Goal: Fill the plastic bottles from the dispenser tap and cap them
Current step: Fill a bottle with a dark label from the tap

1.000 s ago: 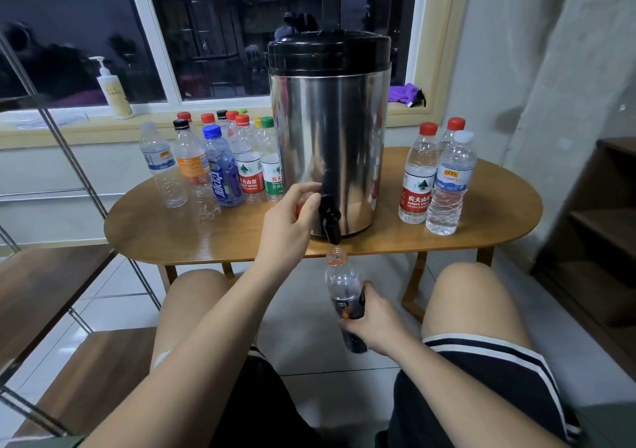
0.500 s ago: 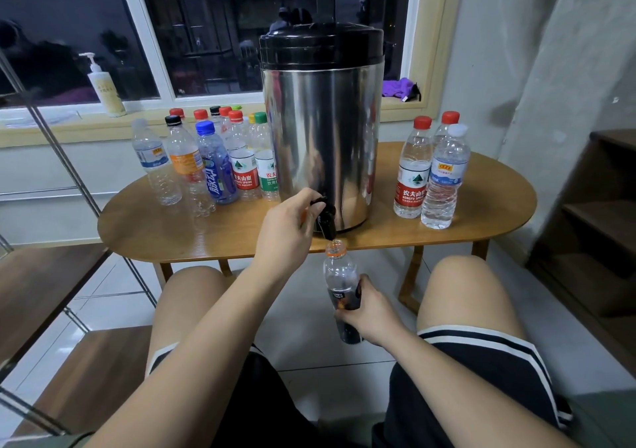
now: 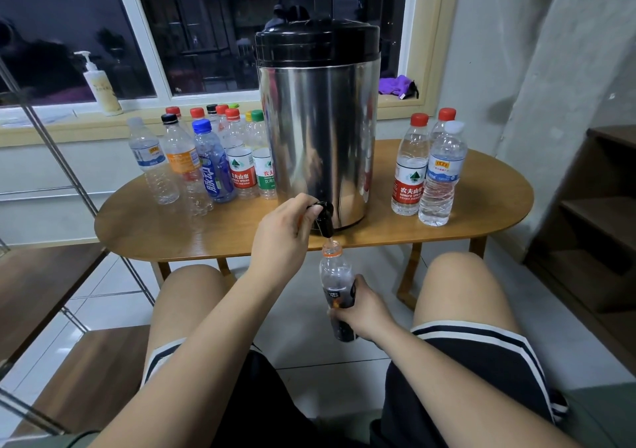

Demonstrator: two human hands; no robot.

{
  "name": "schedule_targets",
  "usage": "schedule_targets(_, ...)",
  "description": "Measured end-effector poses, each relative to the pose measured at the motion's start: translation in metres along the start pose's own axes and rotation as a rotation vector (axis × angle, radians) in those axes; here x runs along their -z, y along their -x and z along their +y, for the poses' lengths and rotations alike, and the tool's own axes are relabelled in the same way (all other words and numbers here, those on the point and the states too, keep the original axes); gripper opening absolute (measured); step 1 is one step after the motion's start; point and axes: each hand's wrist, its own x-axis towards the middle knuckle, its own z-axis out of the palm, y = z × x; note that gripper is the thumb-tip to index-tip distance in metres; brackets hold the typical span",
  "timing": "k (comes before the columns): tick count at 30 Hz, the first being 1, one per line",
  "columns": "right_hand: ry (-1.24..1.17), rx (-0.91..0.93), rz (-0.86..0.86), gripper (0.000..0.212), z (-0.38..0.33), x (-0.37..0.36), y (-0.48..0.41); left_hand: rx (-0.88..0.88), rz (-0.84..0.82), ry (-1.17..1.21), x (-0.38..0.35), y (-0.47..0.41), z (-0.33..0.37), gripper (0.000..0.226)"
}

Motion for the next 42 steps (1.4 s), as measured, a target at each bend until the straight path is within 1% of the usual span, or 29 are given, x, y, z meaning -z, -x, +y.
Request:
schedule_targets(18, -0.033, -0.029, -0.010, 0.056, 0.0028, -0.0071, 0.0000, 0.059, 0.026, 0.045, -0.0028, 0.0038, 0.0038, 0.014)
schedule_targets(28, -0.033, -0.018, -0.016, 0.059, 0.0047, -0.0060, 0.0016, 0.064, 0.029, 0.055, -0.0038, 0.0060, 0.0036, 0.014)
schedule_targets(42, -0.030, -0.009, -0.018, 0.056, 0.0027, -0.0041, 0.0034, 0.073, 0.034, 0.072, -0.0048, 0.0064, 0.0013, 0.016)
